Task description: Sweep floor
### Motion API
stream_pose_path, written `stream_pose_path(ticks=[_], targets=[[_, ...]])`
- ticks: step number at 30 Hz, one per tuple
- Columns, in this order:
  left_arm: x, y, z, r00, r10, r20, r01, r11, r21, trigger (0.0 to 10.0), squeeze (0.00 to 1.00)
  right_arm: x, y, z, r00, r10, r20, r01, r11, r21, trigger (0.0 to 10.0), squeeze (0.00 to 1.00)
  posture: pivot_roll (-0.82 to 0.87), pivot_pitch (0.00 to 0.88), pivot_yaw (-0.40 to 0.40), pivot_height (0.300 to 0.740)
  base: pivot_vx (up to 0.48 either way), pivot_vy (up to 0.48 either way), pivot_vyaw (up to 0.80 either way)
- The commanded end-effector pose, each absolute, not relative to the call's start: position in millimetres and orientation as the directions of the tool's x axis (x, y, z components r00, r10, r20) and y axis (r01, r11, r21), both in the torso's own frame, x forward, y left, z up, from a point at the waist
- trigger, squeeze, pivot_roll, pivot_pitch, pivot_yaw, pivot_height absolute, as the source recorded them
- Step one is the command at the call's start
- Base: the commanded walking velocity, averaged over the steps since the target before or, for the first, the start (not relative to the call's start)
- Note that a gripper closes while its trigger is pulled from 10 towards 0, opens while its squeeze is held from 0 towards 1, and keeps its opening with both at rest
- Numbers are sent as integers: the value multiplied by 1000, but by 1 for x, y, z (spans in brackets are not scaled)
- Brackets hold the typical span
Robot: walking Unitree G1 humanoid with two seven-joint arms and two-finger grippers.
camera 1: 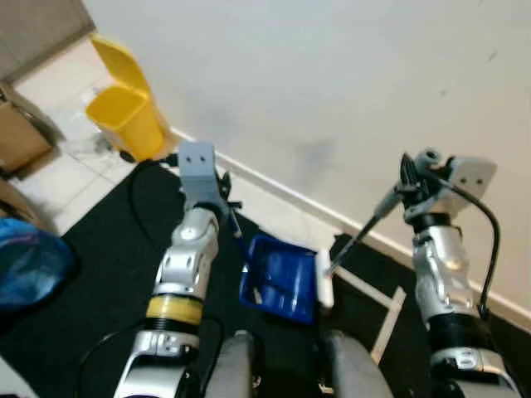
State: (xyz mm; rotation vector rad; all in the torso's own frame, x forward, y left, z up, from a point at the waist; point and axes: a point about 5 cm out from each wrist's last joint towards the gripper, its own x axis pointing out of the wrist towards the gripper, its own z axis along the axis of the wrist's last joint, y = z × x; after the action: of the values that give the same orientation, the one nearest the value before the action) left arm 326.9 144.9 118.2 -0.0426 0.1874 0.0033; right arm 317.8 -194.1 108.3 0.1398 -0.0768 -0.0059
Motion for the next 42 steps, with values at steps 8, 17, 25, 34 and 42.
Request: stream_pose_path(ticks=[8, 17, 25, 34, 42], targets=[[328, 144, 122, 985, -4, -171, -3, 999, -41, 10000, 0, 318, -195, 112, 995, -20, 99, 5, 989, 146, 10000, 0, -70, 123, 36, 740, 0, -295, 0], [328, 143, 122, 985, -5, -171, -2, 999, -41, 10000, 0, 318, -195, 111, 995, -20, 98, 6, 989, 146, 10000, 0, -69, 123, 36, 740, 0, -295, 0], [327, 143, 122, 985, -7, -172, -1, 999, -44, 10000, 0, 318, -195, 111, 995, -20, 99, 5, 989, 146, 10000, 0, -70, 125, 37, 740, 0, -304, 0], [327, 143, 122, 985, -4, -174, -3, 999, -44, 10000, 0, 318, -195, 111, 995, -19, 98, 5, 989, 146, 10000, 0, -70, 126, 36, 740, 0, -321, 0], [327, 142, 122, 985, -5, -175, -3, 999, -46, 10000, 0, 318, -195, 111, 995, -17, 97, 3, 989, 147, 10000, 0, -70, 127, 36, 740, 0, -315, 0]])
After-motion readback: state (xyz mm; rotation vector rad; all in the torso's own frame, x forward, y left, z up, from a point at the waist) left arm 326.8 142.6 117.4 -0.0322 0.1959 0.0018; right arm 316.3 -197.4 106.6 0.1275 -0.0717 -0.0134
